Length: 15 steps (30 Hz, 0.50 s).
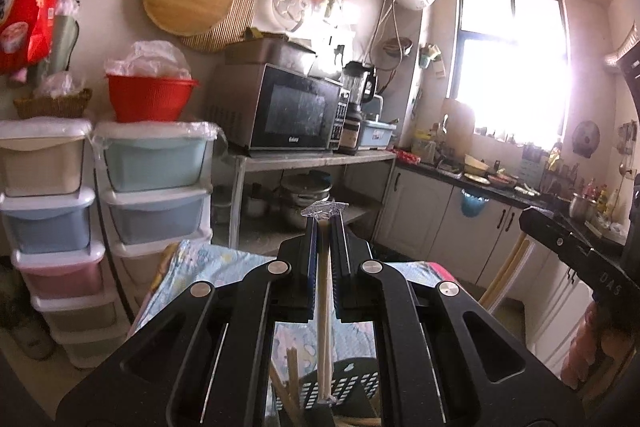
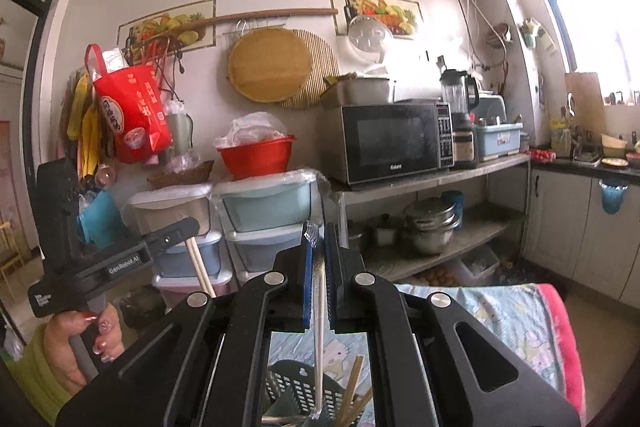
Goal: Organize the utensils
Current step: 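Lift both held chopsticks upright and lower them into the green caddy, then open both grippers to release the chopsticks into the caddy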
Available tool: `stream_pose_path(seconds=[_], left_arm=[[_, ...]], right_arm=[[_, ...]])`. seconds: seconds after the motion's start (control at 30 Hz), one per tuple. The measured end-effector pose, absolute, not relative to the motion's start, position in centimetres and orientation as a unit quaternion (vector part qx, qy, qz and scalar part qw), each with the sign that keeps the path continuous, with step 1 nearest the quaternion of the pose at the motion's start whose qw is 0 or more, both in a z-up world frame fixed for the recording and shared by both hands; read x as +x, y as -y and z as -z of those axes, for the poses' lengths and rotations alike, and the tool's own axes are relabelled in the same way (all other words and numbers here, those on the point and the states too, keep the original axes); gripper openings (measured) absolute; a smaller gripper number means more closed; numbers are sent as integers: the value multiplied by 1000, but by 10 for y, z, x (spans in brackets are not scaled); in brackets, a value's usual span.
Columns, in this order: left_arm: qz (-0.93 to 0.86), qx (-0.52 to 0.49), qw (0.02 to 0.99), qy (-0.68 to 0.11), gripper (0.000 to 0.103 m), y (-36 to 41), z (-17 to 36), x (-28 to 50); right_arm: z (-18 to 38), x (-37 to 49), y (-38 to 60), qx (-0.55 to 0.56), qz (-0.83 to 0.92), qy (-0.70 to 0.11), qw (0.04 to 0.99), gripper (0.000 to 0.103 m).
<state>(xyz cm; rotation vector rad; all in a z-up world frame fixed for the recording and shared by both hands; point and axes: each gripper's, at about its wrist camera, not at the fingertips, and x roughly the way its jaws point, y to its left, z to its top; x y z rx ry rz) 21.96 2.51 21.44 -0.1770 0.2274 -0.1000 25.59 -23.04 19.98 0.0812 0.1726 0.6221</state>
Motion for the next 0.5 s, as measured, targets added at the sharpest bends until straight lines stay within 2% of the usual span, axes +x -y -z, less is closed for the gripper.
stream_pose_path(seconds=[0.5], left_arm=[[55,-83,981,-166,4,-21,-163,242]], right_arm=[[-167,275,209,38,-303,-128,944,6]])
